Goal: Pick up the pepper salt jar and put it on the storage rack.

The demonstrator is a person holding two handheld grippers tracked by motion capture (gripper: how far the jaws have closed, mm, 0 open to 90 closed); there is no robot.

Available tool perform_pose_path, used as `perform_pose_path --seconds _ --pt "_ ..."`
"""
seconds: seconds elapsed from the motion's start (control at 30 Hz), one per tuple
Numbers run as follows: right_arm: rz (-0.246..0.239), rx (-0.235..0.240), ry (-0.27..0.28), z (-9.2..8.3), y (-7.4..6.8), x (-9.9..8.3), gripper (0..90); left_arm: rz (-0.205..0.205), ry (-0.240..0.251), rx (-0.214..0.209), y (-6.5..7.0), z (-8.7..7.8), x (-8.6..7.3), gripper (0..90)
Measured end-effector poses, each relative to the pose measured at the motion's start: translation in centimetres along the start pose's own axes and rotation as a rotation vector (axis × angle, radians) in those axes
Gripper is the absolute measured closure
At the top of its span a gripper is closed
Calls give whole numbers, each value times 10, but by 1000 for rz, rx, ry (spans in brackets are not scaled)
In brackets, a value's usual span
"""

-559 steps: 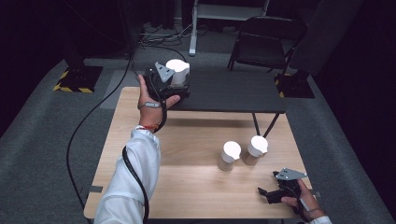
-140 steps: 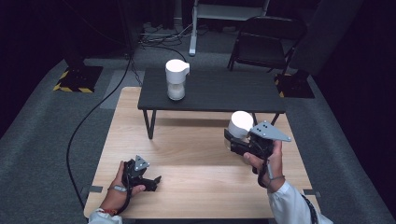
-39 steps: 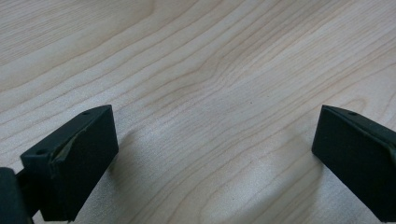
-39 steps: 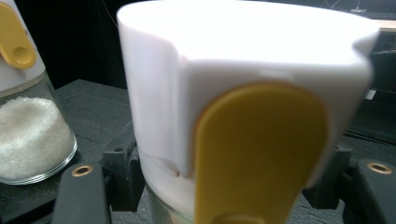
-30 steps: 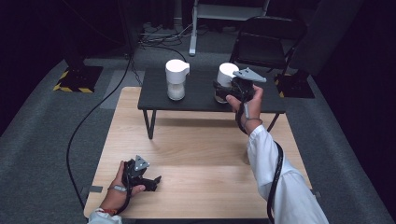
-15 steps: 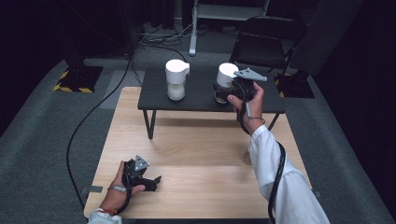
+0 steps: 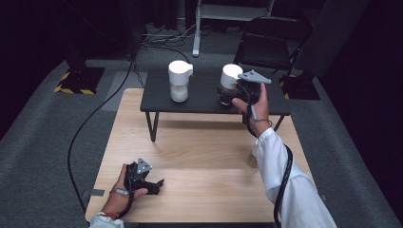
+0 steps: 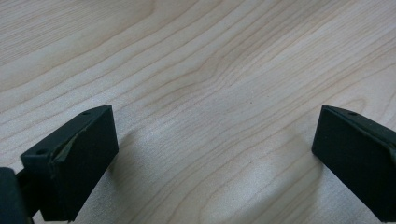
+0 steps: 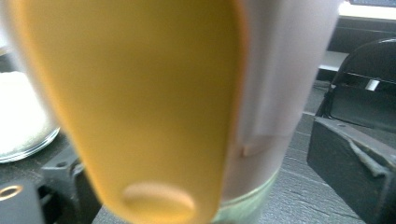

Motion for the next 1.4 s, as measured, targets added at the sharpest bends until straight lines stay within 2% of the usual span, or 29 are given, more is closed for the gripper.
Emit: perform_pose_path --seconds 0.17,0.27,0.43,0.6,0.97,1.4 --pt "-3 0 -9 1 1 -1 19 0 0 0 0 0 0 1" --pt "-10 -1 9 -1 0 -4 18 0 0 0 0 0 0 1" --pt "-50 -23 8 -4 -1 -7 15 0 0 0 0 0 0 1" --pt "-84 -44 41 -11 -3 -11 14 0 0 0 0 0 0 1" --pt "-178 -8 74 -35 -9 -27 11 0 0 0 0 0 0 1" --pt "-236 8 96 -58 -7 -52 11 1 -1 0 0 0 0 1"
Point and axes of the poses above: each handheld gripper's, and its own axes: z roughly forward along the jaws, x roughly out of its top, y roughly to its right, the point moved 7 cm from there along z, roughly forward along the jaws, and after that the axes turned 11 degrees about -y, right-handed, at the moved point
